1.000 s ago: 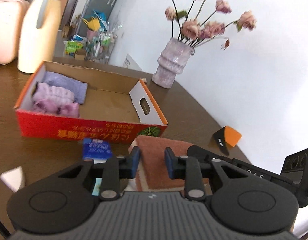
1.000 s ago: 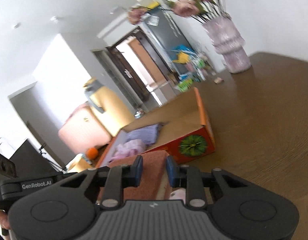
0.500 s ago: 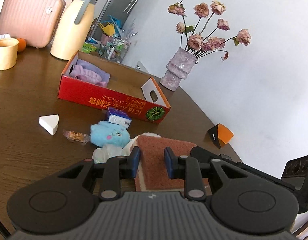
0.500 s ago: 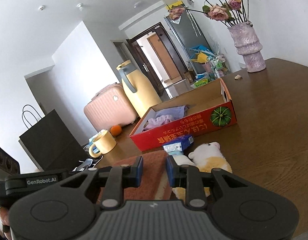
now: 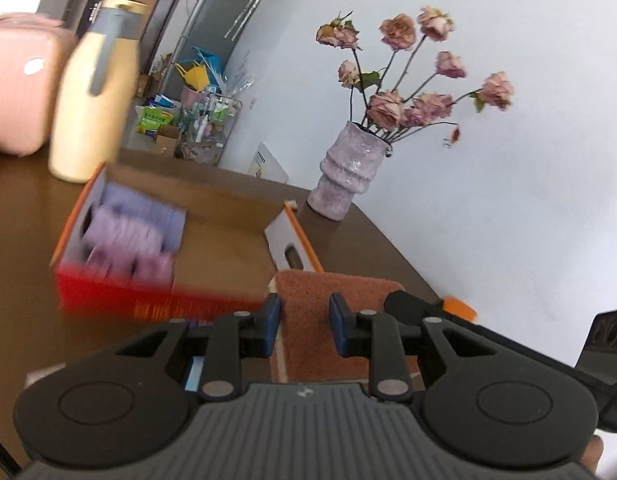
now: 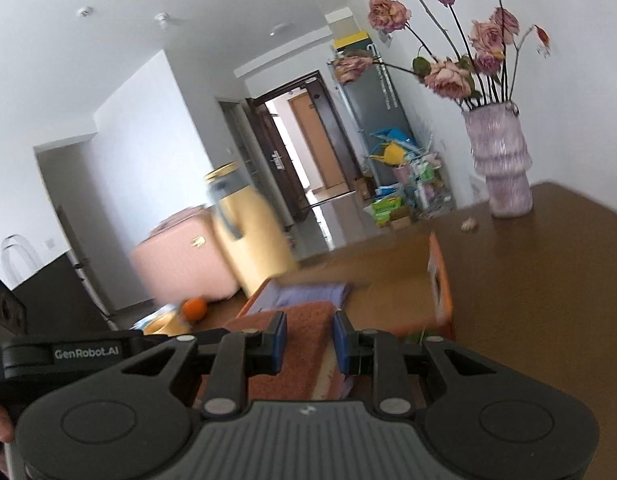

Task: Organize soft objects
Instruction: 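Carry the cake sponge into the box and open the right tool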

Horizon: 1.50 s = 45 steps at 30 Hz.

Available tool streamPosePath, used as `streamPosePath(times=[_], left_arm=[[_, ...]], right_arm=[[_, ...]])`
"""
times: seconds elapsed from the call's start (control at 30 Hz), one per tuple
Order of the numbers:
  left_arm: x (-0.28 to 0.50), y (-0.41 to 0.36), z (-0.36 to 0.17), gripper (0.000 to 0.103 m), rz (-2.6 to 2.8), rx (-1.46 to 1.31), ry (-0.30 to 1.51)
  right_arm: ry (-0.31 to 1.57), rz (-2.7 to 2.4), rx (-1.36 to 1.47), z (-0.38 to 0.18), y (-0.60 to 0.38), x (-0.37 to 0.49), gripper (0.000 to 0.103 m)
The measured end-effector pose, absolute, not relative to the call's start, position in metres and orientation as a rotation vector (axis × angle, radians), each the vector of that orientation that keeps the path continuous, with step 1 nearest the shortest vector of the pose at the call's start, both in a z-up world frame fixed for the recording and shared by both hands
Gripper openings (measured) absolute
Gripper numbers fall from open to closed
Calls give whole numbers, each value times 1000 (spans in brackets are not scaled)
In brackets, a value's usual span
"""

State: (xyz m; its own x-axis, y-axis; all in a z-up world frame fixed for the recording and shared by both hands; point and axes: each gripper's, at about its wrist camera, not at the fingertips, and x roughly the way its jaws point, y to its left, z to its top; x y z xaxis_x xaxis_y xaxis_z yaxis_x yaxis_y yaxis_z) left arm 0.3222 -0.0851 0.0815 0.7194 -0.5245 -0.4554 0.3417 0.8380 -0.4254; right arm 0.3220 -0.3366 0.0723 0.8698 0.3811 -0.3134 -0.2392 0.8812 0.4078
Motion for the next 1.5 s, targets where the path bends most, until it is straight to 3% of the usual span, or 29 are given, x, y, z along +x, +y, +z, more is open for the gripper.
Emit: streamPosePath(times=[0.17,0.33,0.6,0.67,0.93,1.07,1.2,1.5], left_arm=[[442,-110,91,26,-485,-312,661],[565,-132,68,26,-468,-336,771],[658,-155,0,26,-390,-335,919],[667,-156,-10,27,-375,-332,929],[652,-153,9,35,-354,-219,857],[616,-138,54,56,-327,-132,757],[549,-100,95,67,-263,6,604],[431,-58,145,75,-173,102,464]], right_arm=[[481,294,386,75,-354,448,24],[575,231,360,51,-360,555,24],[704,142,210,-3,-346,643,27],[718,126,139,-9,-335,649,24],[676,127,51,26,-324,620,24],[606,144,30,74,-339,572,26],[542,158,21,107,-364,517,39],[465,196,35,144,-355,411,42]])
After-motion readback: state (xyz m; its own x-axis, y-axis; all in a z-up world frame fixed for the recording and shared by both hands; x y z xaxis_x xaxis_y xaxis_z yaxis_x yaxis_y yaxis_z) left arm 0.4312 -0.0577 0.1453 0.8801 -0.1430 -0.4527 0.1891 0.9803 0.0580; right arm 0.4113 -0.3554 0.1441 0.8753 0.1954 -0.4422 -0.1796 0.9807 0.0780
